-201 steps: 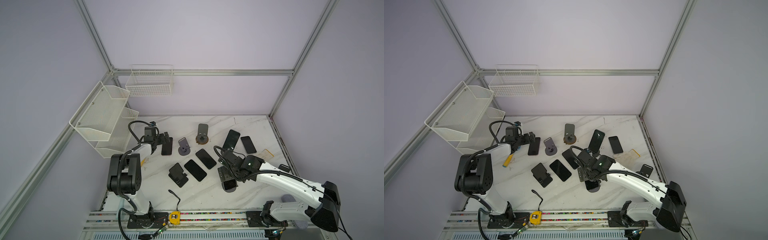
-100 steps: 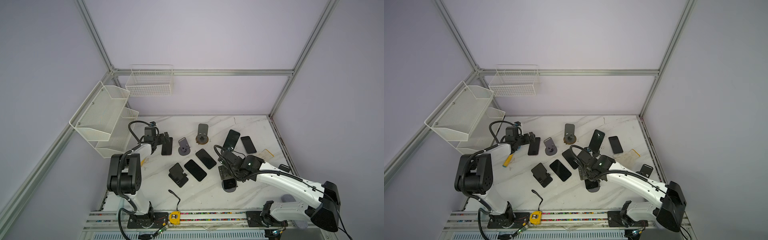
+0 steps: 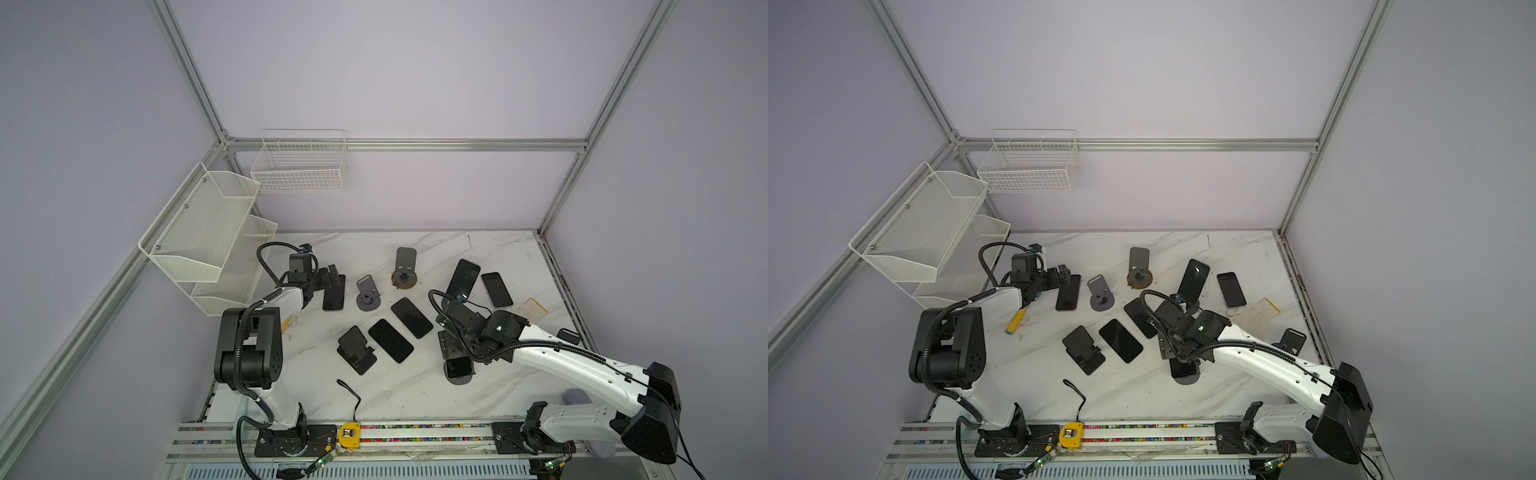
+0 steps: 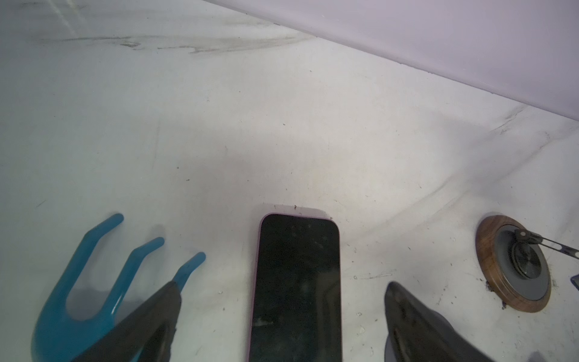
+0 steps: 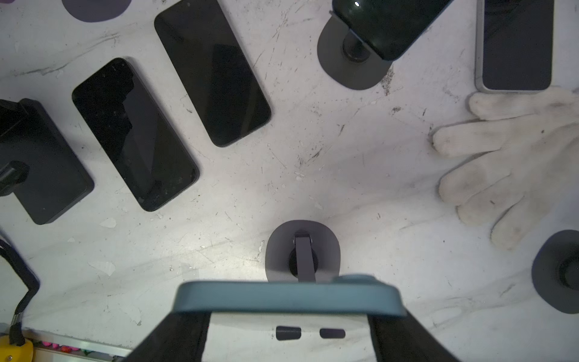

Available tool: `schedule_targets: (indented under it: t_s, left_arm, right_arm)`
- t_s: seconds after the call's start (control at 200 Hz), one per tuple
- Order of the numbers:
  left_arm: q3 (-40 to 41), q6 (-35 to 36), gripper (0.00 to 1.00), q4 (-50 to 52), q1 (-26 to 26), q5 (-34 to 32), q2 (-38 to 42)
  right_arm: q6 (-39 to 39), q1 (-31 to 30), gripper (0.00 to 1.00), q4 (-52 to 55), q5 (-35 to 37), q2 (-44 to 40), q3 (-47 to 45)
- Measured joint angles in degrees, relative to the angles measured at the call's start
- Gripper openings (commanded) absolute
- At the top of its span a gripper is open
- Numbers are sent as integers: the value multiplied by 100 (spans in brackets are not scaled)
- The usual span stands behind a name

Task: Remove the phone from the phone stand
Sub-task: Rotate the phone stand at the bottom-center of the table, then remove the phone from the phone stand.

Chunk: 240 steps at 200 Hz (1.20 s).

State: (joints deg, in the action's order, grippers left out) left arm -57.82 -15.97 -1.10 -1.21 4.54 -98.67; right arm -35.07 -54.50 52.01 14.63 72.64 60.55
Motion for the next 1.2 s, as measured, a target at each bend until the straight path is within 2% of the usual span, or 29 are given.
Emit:
schedule_targets:
  t_s: [0.34,0.535,0.89,1.2]
  left_arm:
    - [0,0,100,0,-2,9,0]
    - [0,0,100,2,-7,22,0]
    - [0,0,100,2,-22,26,0]
    - [0,0,100,2,-24,42,0]
  right_arm:
    - [-63,0,87,4,20,-111,-4]
    - [-223,0,89,-20,48,-105,-4]
    - [-549,0,90,-295,79,-83,-87]
    - [-673,0,80,-356,160,-4,-195]
